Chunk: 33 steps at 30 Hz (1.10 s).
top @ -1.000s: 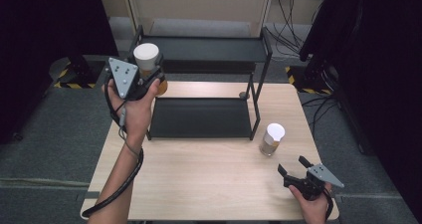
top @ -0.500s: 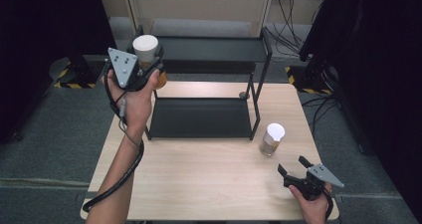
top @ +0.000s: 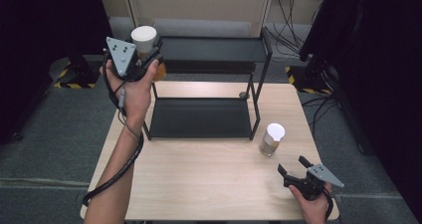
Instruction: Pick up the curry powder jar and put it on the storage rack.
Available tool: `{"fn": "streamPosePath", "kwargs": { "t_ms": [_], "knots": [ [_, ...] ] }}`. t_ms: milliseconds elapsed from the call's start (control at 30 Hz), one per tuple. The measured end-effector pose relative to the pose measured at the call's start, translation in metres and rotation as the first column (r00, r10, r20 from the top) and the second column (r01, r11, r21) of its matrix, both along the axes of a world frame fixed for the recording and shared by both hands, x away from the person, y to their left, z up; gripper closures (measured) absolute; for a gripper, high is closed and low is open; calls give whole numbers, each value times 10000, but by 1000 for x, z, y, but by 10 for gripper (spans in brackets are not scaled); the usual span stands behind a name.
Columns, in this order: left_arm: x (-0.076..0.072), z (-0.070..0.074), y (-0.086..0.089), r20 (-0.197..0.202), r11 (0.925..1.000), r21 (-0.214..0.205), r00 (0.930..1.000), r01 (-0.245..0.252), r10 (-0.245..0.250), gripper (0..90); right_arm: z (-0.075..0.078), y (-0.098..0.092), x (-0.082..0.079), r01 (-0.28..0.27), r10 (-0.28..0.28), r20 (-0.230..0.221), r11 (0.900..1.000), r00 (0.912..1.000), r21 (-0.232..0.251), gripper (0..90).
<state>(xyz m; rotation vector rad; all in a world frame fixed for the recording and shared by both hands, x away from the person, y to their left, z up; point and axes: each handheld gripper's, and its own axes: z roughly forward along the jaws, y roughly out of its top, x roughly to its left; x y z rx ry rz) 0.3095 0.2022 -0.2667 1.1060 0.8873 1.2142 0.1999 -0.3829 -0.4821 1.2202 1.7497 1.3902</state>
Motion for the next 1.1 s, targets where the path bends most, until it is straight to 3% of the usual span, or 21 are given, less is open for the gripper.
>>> {"fn": "streamPosePath", "kwargs": {
  "t_ms": [433,600,633,733,1100],
  "knots": [
    [15,15,-3,19,10000,25,10000,-90,90,332,0,0,0,-8,8,15,10000,10000,18,64],
    [19,21,-4,-66,9998,-141,9999,-115,114,332,0,0,0,-19,19,16,10000,10000,-1,64],
    [21,22,-3,2,9999,-6,9999,-158,158,332,0,0,0,-20,20,24,10000,10000,9,64],
    [23,24,-4,-66,9996,-225,9999,-140,139,332,0,-1,0,-14,14,27,10000,10000,18,64],
    [47,31,-3,-64,9993,27,9993,-377,377,332,0,0,0,-45,46,27,10000,10000,-34,64]
  ]
}}
